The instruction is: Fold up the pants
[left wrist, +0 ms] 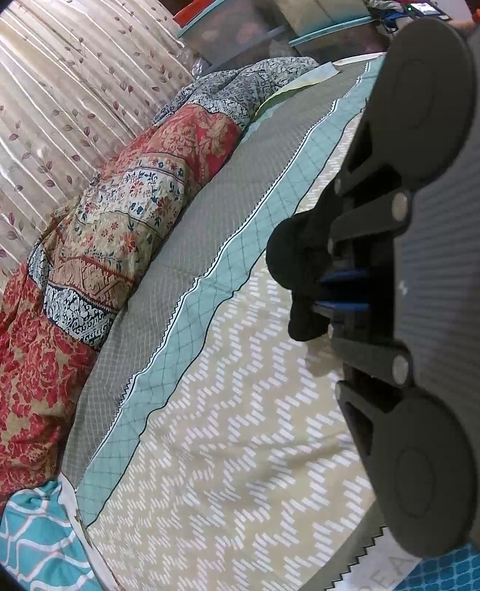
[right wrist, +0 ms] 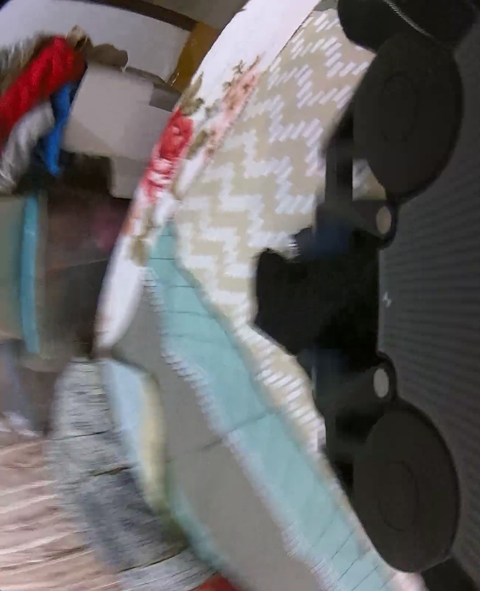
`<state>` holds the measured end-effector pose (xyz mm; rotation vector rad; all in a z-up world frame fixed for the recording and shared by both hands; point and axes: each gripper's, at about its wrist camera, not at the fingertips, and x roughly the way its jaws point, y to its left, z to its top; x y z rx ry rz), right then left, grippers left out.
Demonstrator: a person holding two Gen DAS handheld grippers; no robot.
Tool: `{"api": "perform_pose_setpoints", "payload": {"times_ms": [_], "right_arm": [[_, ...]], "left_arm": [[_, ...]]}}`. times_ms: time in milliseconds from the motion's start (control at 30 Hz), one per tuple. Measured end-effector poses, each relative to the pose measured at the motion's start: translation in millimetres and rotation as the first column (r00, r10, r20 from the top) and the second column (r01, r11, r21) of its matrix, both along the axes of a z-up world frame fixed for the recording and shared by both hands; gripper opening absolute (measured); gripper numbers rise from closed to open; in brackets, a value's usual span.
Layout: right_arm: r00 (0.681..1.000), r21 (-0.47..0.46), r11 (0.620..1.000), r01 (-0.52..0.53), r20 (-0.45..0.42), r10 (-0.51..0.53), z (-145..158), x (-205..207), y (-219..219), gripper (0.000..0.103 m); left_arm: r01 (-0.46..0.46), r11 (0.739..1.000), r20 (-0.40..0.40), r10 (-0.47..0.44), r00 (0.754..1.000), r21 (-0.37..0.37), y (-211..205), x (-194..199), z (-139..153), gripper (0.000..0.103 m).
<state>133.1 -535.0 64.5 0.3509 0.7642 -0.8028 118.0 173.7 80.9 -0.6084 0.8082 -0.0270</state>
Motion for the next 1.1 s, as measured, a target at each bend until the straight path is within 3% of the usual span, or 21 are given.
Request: {"api": "perform_pose_setpoints", "payload": {"times_ms": [67,133,200,267,333,367,400,467,533,600,700,800,867,933,967,1000,1067,1100], "right_arm": [[0.984,-0.045,0.998,-0.036,0.175,0.044,26,-19,9,0.018],[0.922,-0.125,0.985,-0.120,0.354,0.157,61,-54,21,0.018],[0.863,-0.192,0.963,-0.188,0.437,0.255,79,-97,25,0.021],[0.867,-0.238,0.953,-0.189,0.416,0.276,79,-138,25,0.025],[0.916,-0.216,0.966,-0.146,0.340,0.214,61,-170,17,0.038],[0.944,-0.189,0.977,-0.104,0.291,0.157,51,-181,11,0.055],[0.968,-0.165,0.986,-0.030,0.240,0.069,40,-195,4,0.060],[0.972,-0.118,0.990,0.081,0.229,-0.052,32,-216,-7,0.060],[0.945,-0.055,0.989,0.137,0.307,-0.114,35,-231,-12,0.061],[0.934,-0.046,0.993,0.106,0.348,-0.084,43,-226,-8,0.060],[0.949,-0.096,0.995,-0.002,0.313,0.032,47,-193,7,0.067],[0.971,-0.116,0.989,-0.096,0.207,0.118,40,-144,10,0.079],[0.987,-0.093,0.988,-0.125,0.091,0.133,21,-117,4,0.083],[0.989,-0.036,0.991,-0.126,-0.076,0.123,-3,-91,-6,0.075],[0.987,-0.001,0.991,-0.134,-0.095,0.133,-8,-84,-9,0.029],[0.991,0.004,0.992,-0.126,-0.050,0.126,-3,-85,-7,0.018],[0.982,-0.058,0.988,-0.146,0.115,0.152,27,-84,-3,0.007],[0.961,-0.099,0.985,-0.143,0.223,0.162,47,-85,-1,0.007]], "left_arm": [[0.003,1.000,0.006,-0.003,1.000,0.009,1,0,3,0.011],[0.004,1.000,0.013,-0.005,1.000,0.016,1,1,7,0.011],[0.007,1.000,0.020,-0.007,1.000,0.014,1,1,9,0.011],[0.005,1.000,0.024,-0.005,1.000,0.009,1,1,8,0.011],[0.000,1.000,0.022,0.000,1.000,-0.005,2,1,5,0.011],[-0.002,1.000,0.020,0.003,1.000,-0.012,2,1,4,0.011],[-0.004,1.000,0.018,0.004,1.000,-0.018,3,1,3,0.011],[-0.004,1.000,0.017,0.005,1.000,-0.026,4,0,4,0.011],[-0.002,1.000,0.021,0.002,1.000,-0.025,4,-1,6,0.011],[0.000,1.000,0.028,0.001,1.000,-0.023,5,-2,9,0.011],[-0.002,1.000,0.038,0.003,0.999,-0.020,6,-1,13,0.011],[-0.004,1.000,0.039,0.004,0.999,-0.017,4,0,15,0.011],[-0.001,1.000,0.038,0.002,0.999,-0.009,2,2,15,0.011],[0.001,1.000,0.035,-0.001,0.999,-0.002,0,5,15,0.011],[0.001,1.000,0.035,-0.001,0.999,0.001,0,6,16,0.011],[-0.001,1.000,0.037,0.001,0.999,0.006,-1,8,17,0.011],[-0.006,1.000,0.045,0.005,0.999,0.023,0,12,20,0.011],[-0.013,0.999,0.053,0.011,0.999,0.031,1,15,23,0.011]]}}
